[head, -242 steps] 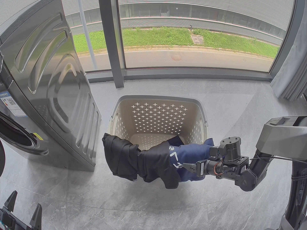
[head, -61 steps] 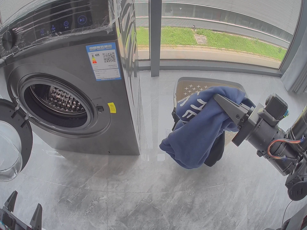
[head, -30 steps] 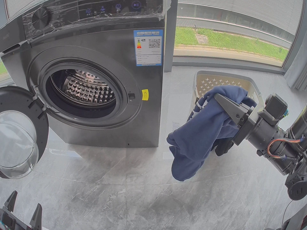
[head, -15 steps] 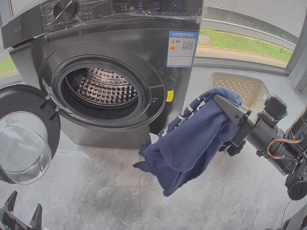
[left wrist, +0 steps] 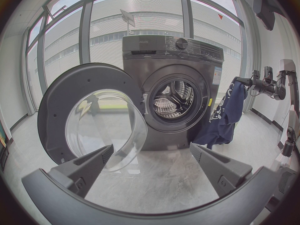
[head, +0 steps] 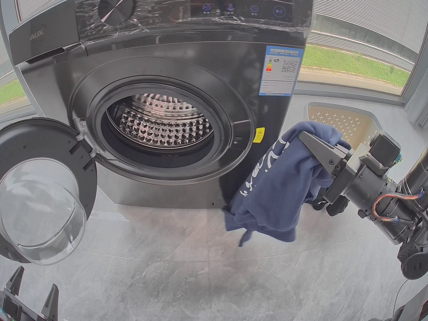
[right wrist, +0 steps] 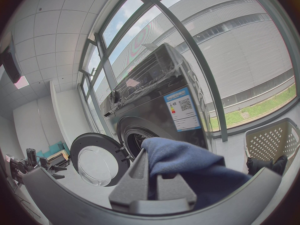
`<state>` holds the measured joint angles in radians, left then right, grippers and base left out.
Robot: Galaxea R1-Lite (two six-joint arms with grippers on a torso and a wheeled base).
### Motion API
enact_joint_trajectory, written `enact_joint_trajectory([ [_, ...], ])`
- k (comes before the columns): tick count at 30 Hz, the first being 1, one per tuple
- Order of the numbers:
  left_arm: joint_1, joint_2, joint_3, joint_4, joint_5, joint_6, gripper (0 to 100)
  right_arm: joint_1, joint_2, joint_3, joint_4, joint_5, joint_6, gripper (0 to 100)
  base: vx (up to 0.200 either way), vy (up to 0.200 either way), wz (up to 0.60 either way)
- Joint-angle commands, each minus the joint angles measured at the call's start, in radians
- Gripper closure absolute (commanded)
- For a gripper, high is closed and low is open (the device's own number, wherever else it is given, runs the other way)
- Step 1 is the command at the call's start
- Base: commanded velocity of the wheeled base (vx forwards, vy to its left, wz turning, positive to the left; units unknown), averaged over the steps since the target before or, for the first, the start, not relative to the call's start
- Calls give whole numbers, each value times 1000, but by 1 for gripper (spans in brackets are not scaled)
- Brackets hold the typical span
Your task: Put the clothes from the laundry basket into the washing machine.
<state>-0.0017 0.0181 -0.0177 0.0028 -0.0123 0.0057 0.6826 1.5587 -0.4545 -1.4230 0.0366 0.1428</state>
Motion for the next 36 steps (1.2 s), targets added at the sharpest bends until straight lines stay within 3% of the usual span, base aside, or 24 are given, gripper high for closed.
enact_joint_trajectory([
  [1, 0, -17, 16, 0, 0, 0, 0, -1, 0, 0, 1, 0, 1, 100, 0, 200, 0],
  [23, 0, -15, 16, 0, 0, 0, 0, -12, 1, 5, 1, 0, 1, 100, -27, 9, 0],
  [36, 2, -17, 16, -1, 2, 2, 0, -14, 27, -1, -2, 0, 3, 100, 0, 185, 0],
])
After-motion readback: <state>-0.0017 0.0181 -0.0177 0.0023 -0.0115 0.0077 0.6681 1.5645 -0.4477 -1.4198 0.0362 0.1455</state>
